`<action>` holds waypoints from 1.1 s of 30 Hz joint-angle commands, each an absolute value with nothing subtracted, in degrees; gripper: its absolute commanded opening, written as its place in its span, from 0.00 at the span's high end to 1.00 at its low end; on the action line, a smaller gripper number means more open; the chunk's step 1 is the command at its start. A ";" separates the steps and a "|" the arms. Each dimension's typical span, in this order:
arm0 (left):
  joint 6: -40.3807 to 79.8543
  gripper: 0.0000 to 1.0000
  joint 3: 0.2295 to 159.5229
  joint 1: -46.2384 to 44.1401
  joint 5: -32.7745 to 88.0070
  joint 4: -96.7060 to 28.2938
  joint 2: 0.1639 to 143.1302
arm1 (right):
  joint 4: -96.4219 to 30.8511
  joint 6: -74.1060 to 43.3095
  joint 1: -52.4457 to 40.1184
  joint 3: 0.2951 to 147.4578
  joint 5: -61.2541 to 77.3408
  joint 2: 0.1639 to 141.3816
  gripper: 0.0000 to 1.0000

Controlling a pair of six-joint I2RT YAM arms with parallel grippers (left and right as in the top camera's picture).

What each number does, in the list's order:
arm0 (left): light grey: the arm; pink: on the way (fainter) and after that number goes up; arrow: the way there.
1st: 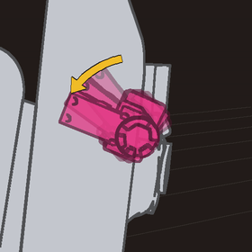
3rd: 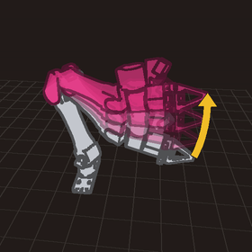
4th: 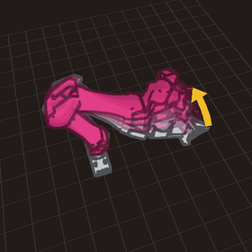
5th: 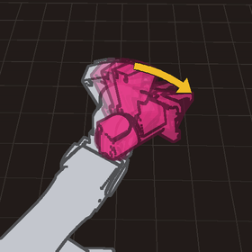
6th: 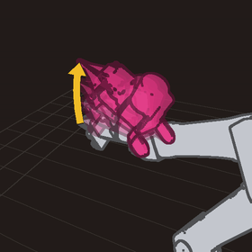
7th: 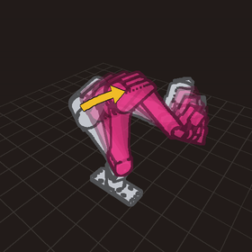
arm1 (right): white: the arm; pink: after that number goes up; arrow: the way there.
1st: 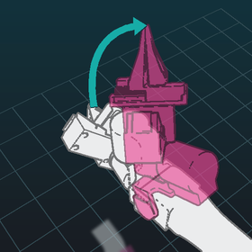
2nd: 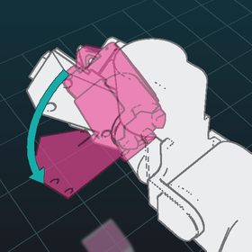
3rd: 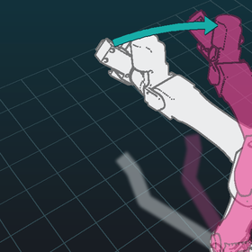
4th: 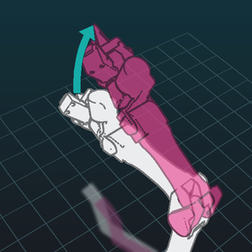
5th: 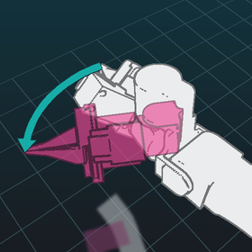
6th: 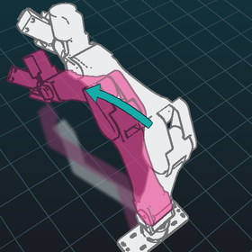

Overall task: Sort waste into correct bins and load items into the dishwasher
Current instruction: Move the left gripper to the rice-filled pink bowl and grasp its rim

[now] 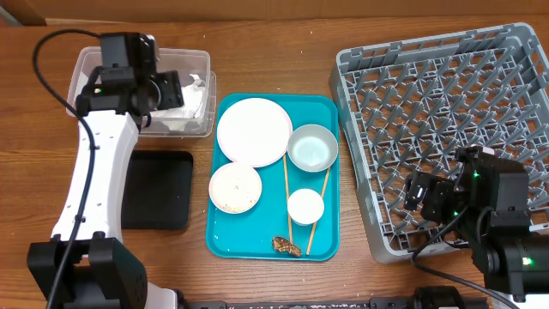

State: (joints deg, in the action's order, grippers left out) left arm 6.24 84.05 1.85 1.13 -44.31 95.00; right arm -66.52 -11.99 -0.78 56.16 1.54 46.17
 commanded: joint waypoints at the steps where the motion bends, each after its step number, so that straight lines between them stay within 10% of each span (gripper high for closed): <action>1: 6.46 0.31 84.60 -2.52 4.19 -48.97 94.32 | -66.35 -11.79 -0.58 57.49 1.78 45.74 0.00; 11: 12.08 0.31 79.72 -17.52 4.08 -64.16 94.39 | -66.35 -11.77 -0.58 57.49 1.78 45.74 0.00; 33: 18.50 0.45 62.43 -30.04 3.62 -50.22 94.50 | -66.35 -11.77 -0.58 57.49 1.78 45.74 0.00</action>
